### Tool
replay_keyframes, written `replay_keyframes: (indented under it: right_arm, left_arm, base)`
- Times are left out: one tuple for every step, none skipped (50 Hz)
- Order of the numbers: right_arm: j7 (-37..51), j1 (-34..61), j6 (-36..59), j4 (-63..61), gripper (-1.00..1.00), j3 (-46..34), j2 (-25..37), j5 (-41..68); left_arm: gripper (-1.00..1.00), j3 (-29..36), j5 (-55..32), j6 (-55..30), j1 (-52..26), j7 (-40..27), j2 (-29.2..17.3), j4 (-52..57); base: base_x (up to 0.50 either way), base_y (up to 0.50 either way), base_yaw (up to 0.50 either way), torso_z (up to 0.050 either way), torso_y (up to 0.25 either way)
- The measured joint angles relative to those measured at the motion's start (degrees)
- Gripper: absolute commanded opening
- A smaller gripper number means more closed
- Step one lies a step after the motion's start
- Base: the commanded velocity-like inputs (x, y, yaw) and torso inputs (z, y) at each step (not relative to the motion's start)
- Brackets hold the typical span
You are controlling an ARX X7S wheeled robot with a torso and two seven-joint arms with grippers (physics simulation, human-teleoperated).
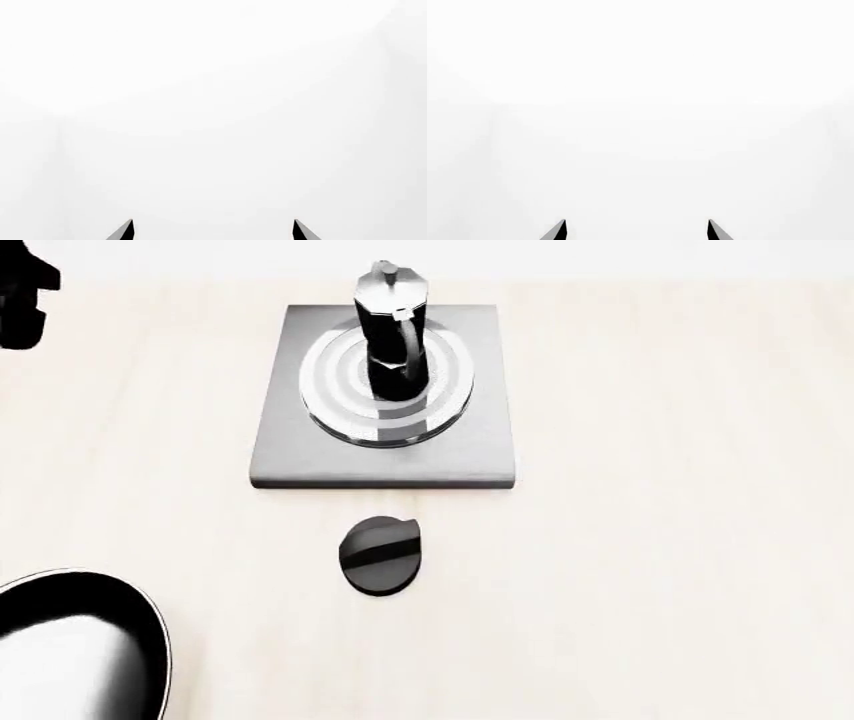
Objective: Turn on the stove and put the moka pot on it.
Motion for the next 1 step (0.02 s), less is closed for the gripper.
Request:
replay_keyframes:
  right_arm:
    - [0.3, 0.4, 0.3, -0.6, 1.00, 0.2, 0.5, 0.2]
  left_arm:
    - [1.00, 0.4, -0.6, 0.8, -0.2, -0.6, -1.0, 0.1]
  base:
    - [0.00, 0.00, 0.00, 0.000, 0.000]
